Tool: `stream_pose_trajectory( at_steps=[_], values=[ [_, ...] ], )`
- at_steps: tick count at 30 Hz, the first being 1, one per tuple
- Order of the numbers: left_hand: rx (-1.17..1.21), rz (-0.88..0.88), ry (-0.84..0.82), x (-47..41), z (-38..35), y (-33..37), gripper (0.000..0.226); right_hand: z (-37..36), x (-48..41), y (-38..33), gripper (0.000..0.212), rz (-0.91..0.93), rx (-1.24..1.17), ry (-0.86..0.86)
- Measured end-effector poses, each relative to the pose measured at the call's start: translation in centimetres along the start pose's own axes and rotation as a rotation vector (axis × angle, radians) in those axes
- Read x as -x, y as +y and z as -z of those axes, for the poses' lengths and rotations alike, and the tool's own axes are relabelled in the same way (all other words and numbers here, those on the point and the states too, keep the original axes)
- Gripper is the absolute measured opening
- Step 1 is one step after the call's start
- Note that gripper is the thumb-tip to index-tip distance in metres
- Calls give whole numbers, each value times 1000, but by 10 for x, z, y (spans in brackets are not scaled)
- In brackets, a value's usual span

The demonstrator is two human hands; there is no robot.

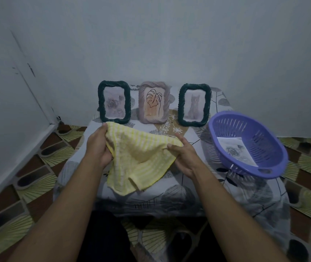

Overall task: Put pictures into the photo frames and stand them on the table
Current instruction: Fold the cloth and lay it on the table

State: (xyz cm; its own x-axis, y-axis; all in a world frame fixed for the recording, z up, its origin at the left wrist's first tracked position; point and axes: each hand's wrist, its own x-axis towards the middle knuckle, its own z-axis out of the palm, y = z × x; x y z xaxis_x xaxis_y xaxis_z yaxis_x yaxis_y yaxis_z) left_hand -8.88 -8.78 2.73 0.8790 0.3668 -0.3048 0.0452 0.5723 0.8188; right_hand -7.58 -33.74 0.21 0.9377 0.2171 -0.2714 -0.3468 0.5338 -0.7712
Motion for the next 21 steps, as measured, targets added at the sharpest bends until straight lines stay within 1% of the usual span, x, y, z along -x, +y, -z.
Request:
stream_pose_trajectory(
  at_steps=[2, 5, 8, 10, 13, 17, 19, 21],
  values=[
    [-1, -12, 1, -2, 2, 2, 37, -1, 1, -2, 68, 57, -24, 9],
    [13, -52, 37, -3, 4, 4, 38, -2, 2, -5, 56, 111, 96, 117],
    [29, -76, 85, -8, 10, 6, 39, -2, 5, -8, 44, 39, 165, 193],
    [19, -86, 103, -12, 15, 6, 34, -3, 7, -9, 38, 2, 229, 184],
    [-36, -118, 155, -12, 18, 6, 23, -4, 8, -11, 32, 53, 281, 168],
    [-147, -162, 301, -12, 23, 2, 39, -6, 8, -21, 22, 174, 240, 147],
    [-235, -215, 320, -8, 24, 2, 32, -5, 8, -26, 21, 238, 254, 121],
    [-349, -299, 297, -3, 24, 3, 22, -5, 9, -32, 20, 304, 272, 126]
  ],
)
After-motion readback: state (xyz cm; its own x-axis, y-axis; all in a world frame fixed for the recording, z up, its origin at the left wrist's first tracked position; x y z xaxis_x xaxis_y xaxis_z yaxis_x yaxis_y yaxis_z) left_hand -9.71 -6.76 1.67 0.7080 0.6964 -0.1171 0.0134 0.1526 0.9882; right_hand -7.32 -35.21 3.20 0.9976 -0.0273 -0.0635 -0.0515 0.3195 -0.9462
